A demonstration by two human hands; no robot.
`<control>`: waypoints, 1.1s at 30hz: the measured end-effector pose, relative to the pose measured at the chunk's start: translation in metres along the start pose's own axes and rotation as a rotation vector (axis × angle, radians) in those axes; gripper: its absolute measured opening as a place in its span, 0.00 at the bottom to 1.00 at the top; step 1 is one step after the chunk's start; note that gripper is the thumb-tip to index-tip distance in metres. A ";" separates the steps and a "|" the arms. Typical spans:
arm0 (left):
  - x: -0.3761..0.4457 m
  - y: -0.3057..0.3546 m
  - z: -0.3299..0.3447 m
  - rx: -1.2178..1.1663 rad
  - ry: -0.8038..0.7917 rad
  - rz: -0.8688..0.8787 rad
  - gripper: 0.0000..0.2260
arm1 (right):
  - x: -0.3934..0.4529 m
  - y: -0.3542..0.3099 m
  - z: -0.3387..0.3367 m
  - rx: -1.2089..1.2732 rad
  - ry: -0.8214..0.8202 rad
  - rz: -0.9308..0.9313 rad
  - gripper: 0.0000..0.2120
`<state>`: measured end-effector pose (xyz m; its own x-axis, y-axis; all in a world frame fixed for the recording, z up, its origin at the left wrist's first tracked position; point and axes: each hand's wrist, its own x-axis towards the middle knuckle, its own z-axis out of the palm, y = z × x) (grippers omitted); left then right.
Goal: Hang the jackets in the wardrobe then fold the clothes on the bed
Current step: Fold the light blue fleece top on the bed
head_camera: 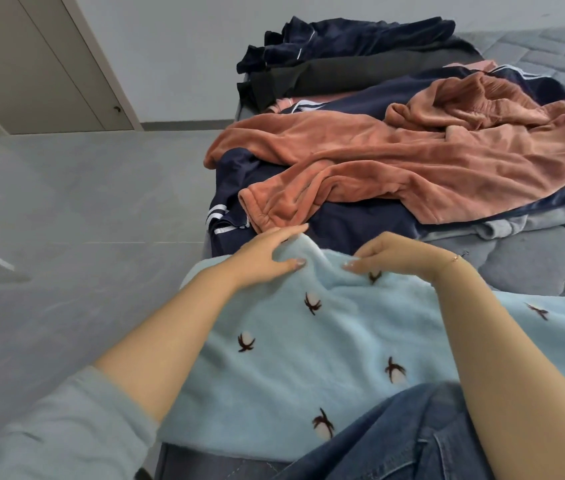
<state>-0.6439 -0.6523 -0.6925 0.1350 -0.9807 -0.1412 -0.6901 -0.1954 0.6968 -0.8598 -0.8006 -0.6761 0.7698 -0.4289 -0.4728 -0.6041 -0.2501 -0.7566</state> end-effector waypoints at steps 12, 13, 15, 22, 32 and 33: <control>-0.053 0.017 -0.008 0.525 0.078 0.299 0.17 | -0.035 0.003 0.046 -0.389 0.137 -0.164 0.29; -0.048 0.022 -0.006 0.508 0.022 0.212 0.18 | -0.037 0.001 0.046 -0.334 0.212 -0.139 0.34; -0.037 0.032 -0.002 0.531 -0.054 0.103 0.19 | -0.038 0.001 0.043 -0.305 0.315 -0.089 0.33; 0.012 0.047 -0.062 0.314 -0.127 -0.027 0.07 | -0.043 0.017 0.022 -0.066 0.481 -0.177 0.06; 0.032 0.008 -0.003 0.156 -0.021 -0.165 0.19 | -0.015 0.036 0.025 -0.183 0.646 0.003 0.15; 0.027 0.008 0.005 0.124 0.138 -0.118 0.21 | -0.016 0.038 0.024 -0.160 0.651 -0.010 0.18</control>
<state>-0.6492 -0.6808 -0.6938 0.3102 -0.9439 -0.1128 -0.7448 -0.3151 0.5883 -0.8899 -0.7818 -0.7080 0.5245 -0.8494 -0.0588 -0.6591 -0.3613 -0.6596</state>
